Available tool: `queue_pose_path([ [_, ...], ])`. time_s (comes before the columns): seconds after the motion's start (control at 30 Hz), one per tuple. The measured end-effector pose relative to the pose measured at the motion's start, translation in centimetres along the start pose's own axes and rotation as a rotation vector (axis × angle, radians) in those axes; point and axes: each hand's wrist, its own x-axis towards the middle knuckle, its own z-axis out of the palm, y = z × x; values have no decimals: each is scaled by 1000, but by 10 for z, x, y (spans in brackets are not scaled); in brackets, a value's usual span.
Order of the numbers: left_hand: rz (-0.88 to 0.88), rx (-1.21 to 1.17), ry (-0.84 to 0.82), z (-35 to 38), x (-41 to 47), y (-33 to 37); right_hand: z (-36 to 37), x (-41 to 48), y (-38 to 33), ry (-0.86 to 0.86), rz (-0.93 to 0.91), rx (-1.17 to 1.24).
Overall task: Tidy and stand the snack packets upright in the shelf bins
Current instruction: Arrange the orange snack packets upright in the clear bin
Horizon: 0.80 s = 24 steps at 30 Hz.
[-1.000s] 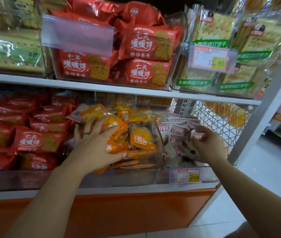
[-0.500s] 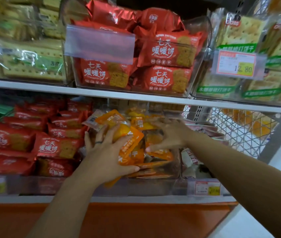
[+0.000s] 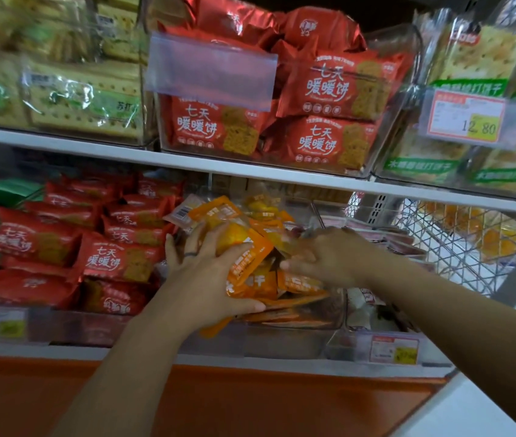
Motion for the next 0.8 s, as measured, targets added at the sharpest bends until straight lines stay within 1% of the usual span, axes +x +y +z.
queue_pose_path([
  [0.03, 0, 0, -4, -1, 0, 0, 1, 6, 3, 72, -12, 17],
  [0.07, 1, -1, -6, -1, 0, 1, 3, 13, 4, 105, -42, 51],
  [0.1, 3, -2, -8, -1, 0, 1, 5, 19, 4, 87, -91, 101],
  [0.17, 6, -2, -9, -1, 0, 0, 12, 29, 2, -25, -157, 206],
  [0.23, 10, -6, -5, 1, 1, -1, 11, 33, 5, -73, -122, 279],
  [0.33, 25, -1, -3, 1, 2, -2, 3, 38, 16, 2, -75, 360],
  [0.4, 29, -6, 2, 2, 4, -2, 1, 51, 25, 118, -32, 338],
  [0.43, 30, -8, 4, 2, 4, -2, 3, 59, 30, 157, 10, 280],
  [0.53, 24, -17, 6, 3, 6, -2, 13, 83, 39, 140, 157, 50],
  [0.6, 23, -17, 7, 4, 6, -2, 20, 92, 40, 142, 220, 10],
  [0.73, 28, -10, 15, 5, 6, -2, 30, 92, 41, 366, 251, -47],
  [0.8, 27, -16, 13, 4, 6, -1, 30, 81, 40, 484, 273, 7],
])
